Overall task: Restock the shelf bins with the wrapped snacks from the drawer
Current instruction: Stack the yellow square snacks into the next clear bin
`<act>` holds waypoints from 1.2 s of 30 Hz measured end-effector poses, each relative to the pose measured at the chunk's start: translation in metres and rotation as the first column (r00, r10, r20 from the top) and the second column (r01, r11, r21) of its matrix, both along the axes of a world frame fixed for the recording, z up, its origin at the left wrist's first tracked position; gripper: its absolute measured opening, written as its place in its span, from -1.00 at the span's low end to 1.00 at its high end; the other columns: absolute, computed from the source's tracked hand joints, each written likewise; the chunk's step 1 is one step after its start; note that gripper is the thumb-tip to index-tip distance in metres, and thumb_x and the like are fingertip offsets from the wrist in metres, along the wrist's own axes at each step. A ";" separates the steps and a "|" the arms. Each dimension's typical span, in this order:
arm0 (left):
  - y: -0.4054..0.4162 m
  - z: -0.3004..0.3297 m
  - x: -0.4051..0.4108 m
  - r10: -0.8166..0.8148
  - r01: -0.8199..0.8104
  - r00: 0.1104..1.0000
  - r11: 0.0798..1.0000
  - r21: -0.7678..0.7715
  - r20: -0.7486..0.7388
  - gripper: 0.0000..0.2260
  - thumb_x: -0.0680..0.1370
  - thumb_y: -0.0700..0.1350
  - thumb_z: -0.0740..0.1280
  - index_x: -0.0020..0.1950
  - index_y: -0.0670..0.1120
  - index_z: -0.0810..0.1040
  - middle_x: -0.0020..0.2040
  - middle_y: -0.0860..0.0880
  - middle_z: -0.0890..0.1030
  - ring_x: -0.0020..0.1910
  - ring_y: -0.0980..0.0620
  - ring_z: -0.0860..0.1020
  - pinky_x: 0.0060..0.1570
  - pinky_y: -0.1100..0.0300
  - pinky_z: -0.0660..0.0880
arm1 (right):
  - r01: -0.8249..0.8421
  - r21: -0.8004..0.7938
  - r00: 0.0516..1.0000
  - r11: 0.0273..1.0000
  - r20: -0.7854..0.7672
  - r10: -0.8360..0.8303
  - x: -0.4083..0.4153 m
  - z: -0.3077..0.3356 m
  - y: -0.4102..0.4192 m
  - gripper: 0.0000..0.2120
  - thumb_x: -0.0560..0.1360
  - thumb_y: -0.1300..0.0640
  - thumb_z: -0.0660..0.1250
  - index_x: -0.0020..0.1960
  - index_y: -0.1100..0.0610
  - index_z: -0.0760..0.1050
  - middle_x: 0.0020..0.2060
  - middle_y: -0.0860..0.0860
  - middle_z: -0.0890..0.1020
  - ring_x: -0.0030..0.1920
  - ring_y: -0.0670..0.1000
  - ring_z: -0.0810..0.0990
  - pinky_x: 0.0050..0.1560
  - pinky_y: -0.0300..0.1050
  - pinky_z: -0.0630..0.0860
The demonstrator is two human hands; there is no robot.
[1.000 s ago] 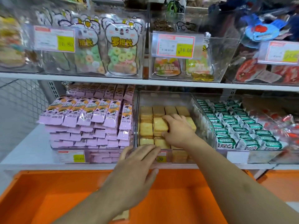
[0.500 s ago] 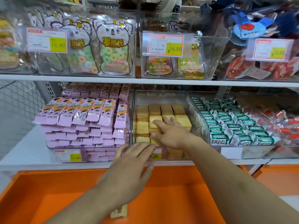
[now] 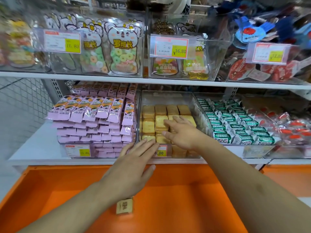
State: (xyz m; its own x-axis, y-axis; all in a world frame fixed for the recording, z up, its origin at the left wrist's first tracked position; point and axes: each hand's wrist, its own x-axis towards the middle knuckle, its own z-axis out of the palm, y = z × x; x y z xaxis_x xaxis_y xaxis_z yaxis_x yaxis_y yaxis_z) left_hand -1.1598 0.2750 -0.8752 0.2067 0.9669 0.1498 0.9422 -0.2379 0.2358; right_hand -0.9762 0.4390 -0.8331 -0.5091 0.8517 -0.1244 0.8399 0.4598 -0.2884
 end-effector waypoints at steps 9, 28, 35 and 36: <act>-0.047 -0.006 -0.015 0.038 -0.044 0.976 0.999 0.024 0.212 -0.59 0.70 0.06 0.22 0.56 0.12 0.38 0.46 0.24 0.40 0.46 0.24 0.31 0.46 0.38 0.18 | -0.143 0.161 0.964 0.977 -0.203 0.175 0.032 0.007 -0.092 -0.45 0.63 -0.20 0.29 0.57 -0.08 0.35 0.45 -0.07 0.47 0.47 0.01 0.32 0.50 0.08 0.33; -0.041 -0.218 -0.121 0.422 -0.326 0.905 0.780 -0.534 0.064 -0.35 0.59 -0.06 0.39 0.65 -0.04 0.22 0.64 -0.02 0.22 0.62 -0.06 0.17 0.51 0.20 0.19 | -0.266 -0.254 0.945 0.930 0.123 0.304 -0.098 -0.245 -0.118 -0.13 0.60 -0.05 0.34 0.70 -0.06 -0.16 0.69 -0.05 -0.08 0.66 0.18 -0.05 0.59 0.19 0.21; -0.020 -0.269 -0.135 0.415 -0.359 0.907 0.671 -0.648 -0.073 -0.16 0.59 0.02 0.34 0.71 0.05 -0.12 0.71 0.07 -0.09 0.68 -0.11 -0.11 0.63 -0.07 0.07 | -0.240 -0.236 0.959 0.942 0.091 0.267 -0.114 -0.292 -0.109 -0.13 0.63 -0.03 0.29 0.68 -0.15 -0.27 0.67 -0.19 -0.18 0.67 0.06 -0.20 0.65 0.14 0.04; -0.021 -0.274 -0.136 0.418 -0.370 0.905 0.681 -0.632 -0.078 -0.16 0.58 0.00 0.35 0.71 0.06 -0.11 0.71 0.08 -0.06 0.67 -0.12 -0.07 0.62 -0.08 0.10 | -0.245 -0.199 0.963 0.949 0.066 0.262 -0.114 -0.294 -0.110 -0.14 0.62 0.00 0.30 0.69 -0.13 -0.21 0.67 -0.17 -0.11 0.66 0.07 -0.12 0.64 0.15 0.11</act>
State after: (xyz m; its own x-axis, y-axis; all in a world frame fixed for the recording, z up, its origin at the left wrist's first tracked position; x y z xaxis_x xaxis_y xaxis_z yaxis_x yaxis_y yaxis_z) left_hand -1.2961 0.2544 -1.1490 -0.2020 0.8348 -0.5122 0.8907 0.3741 0.2584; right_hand -1.0900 0.3286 -1.1273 -0.6842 0.6529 -0.3248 0.7292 0.6062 -0.3176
